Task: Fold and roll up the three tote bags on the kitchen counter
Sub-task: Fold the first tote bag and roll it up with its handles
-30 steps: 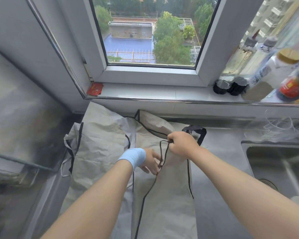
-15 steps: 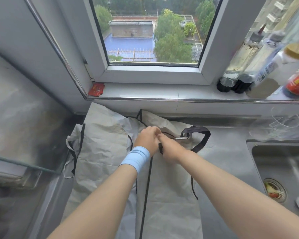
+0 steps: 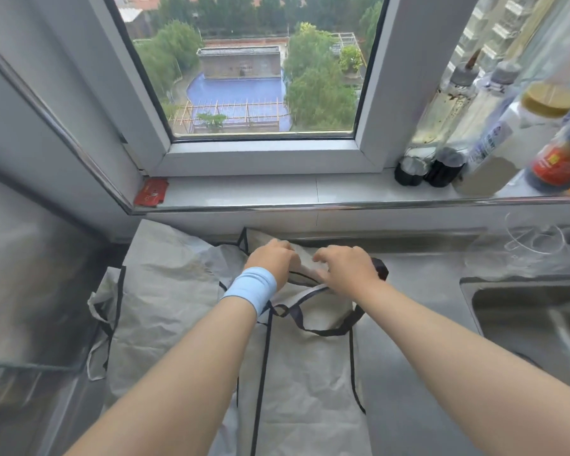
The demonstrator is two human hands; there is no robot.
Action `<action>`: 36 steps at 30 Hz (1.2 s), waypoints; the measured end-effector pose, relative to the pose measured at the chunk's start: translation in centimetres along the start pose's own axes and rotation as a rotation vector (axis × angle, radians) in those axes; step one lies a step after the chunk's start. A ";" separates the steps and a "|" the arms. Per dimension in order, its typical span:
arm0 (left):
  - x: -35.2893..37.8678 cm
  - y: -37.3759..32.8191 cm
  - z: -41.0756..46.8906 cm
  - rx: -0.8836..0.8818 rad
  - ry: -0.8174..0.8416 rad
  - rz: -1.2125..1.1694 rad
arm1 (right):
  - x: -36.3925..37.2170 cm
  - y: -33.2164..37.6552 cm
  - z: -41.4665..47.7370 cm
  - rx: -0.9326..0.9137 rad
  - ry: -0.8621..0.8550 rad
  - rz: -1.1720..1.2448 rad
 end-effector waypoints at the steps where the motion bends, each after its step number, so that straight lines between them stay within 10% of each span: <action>1: 0.2 -0.1 0.4 0.007 -0.015 0.016 | 0.7 0.3 0.5 0.027 0.045 -0.152; 6: 0.4 -0.2 0.6 -0.013 -0.178 -0.030 | 0.9 -0.3 2.1 0.125 0.062 -0.371; 13: -2.2 0.1 0.4 -0.048 -0.376 0.118 | -3.2 -1.7 3.1 0.172 0.045 0.495; 17: -5.2 0.2 0.5 -0.051 -0.614 0.137 | -5.6 -1.4 3.2 0.164 -0.050 0.558; 26: -9.5 3.1 1.7 -0.124 -0.242 -0.177 | -6.0 1.5 0.4 -0.312 -0.241 -0.196; 33: -9.3 4.9 1.4 0.000 -0.162 0.374 | -9.5 -0.4 1.3 0.489 -0.230 -0.095; 36: -9.6 6.4 0.6 -0.165 -0.182 0.458 | -10.1 -0.6 1.6 0.716 -0.152 0.382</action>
Point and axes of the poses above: each hand's wrist, its own z-axis towards the middle knuckle, its own x-axis out of the palm, y = z × x, the point moved 5 cm from there along z, towards the middle knuckle, and after that the axes turned 13 degrees about z, right-handed, at the moved point
